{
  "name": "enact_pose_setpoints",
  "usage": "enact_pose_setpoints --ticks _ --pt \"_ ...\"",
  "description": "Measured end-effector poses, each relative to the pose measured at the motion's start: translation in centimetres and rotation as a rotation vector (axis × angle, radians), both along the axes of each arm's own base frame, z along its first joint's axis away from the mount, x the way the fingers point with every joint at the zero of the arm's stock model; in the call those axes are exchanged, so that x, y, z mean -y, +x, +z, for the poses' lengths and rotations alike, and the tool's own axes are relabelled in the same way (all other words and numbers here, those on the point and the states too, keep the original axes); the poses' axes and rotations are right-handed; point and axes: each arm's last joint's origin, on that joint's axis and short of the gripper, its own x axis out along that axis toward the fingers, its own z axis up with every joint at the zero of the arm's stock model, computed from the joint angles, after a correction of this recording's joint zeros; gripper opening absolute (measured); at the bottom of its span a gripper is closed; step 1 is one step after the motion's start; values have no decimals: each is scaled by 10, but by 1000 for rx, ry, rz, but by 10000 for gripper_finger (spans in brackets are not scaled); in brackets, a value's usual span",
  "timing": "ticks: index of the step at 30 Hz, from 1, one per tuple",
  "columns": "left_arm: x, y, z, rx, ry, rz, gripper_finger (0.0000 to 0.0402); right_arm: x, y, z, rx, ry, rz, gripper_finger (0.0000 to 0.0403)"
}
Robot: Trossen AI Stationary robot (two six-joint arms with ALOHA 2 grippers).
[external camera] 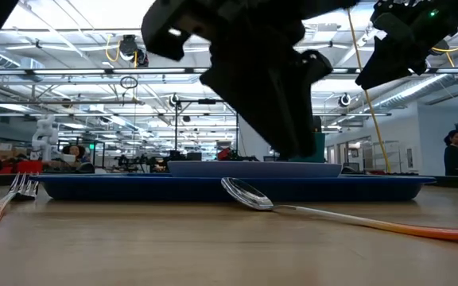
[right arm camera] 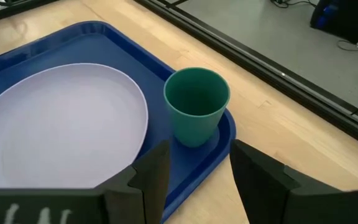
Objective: Pick and place plate/cup/fork/spoon on tray
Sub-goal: Put the orange spoon to the left of the blue plate on the blue serving tray
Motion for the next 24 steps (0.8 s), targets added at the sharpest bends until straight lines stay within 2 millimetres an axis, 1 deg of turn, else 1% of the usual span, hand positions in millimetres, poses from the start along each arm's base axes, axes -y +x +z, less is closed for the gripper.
enact_pose_setpoints --ticks 6,8,15,24 --pt "5 3 -5 11 -38 -12 140 0 0 0 0 0 0 160" --pt "7 6 -12 18 -42 -11 140 0 0 0 0 0 0 160" --pt "6 7 -37 -58 -21 7 140 0 0 0 5 2 2 160" --pt "1 8 -37 -54 -2 29 140 0 2 2 7 -14 25 160"
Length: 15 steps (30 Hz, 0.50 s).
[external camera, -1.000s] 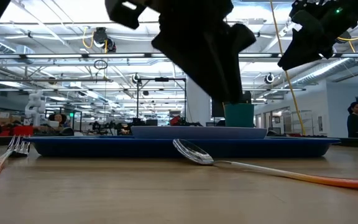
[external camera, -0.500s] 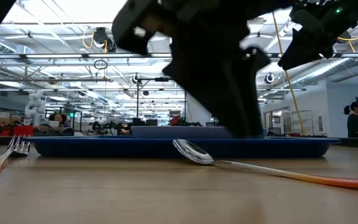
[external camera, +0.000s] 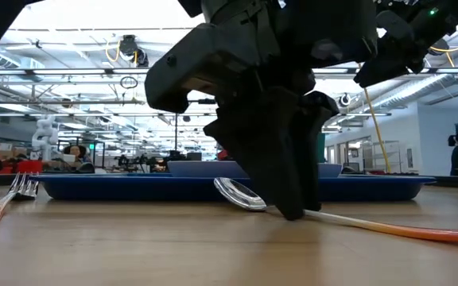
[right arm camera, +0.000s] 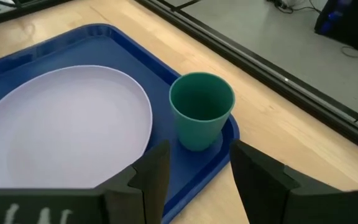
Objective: Pick and place plate/cup/fork/spoon on tray
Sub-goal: Put the orange spoon to the left of the blue plate on the blue serving tray
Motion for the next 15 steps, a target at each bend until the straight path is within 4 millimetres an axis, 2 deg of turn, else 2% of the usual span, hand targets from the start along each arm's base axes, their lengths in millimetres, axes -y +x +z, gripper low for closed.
enact_pose_setpoints --ticks 15 --pt "8 -4 -1 -14 0 53 140 0 0 2 2 -30 19 160"
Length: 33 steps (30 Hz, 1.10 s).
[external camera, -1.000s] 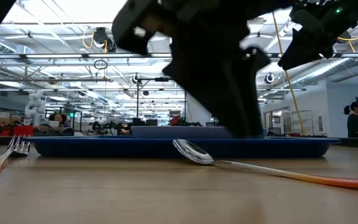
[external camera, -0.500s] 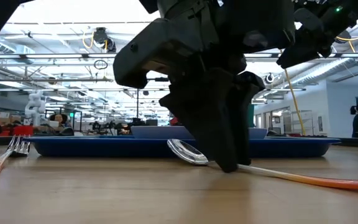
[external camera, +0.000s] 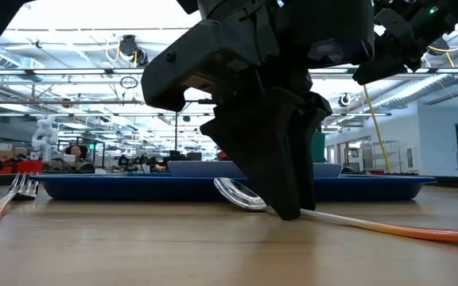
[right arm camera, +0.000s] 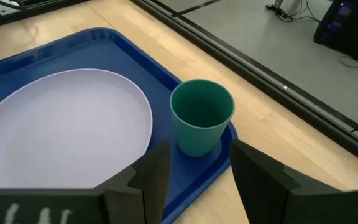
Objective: Pick and place plate/cup/fork/spoon on tray
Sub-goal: Put the orange spoon to the left of the blue plate on the blue serving tray
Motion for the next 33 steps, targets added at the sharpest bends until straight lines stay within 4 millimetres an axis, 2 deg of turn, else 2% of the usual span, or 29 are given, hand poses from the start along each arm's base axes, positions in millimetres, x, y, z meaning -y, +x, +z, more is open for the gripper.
enact_pose_setpoints --ticks 20,24,29,33 --pt "3 -1 0 -2 4 13 138 0 0 0 1 1 -1 160" --pt "4 -2 -1 -8 -1 22 104 0 0 0 1 1 -1 160" --pt "6 -3 -1 -21 -8 31 23 0 0 0 0 0 -1 160" --pt "8 -5 0 -20 -5 29 14 0 0 0 1 1 -1 160"
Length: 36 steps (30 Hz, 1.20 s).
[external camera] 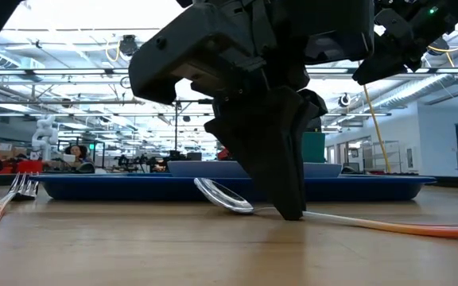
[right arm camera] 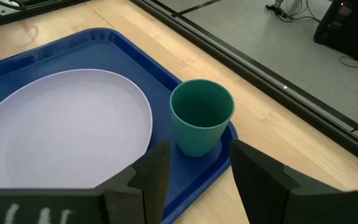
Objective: Pick and place plate/cup/fork/spoon on tray
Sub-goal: Put the orange spoon to the left of the blue plate on the blue serving tray
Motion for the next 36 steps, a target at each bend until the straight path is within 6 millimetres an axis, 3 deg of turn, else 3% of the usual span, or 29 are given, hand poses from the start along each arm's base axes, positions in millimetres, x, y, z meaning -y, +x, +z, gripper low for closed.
enact_pose_setpoints --ticks 22,36 --pt "6 -8 8 -45 9 -3 5 0 0 0 0 -1 0 160" --pt "-2 -24 64 14 53 24 4 0 0 0 0 -1 0 160"
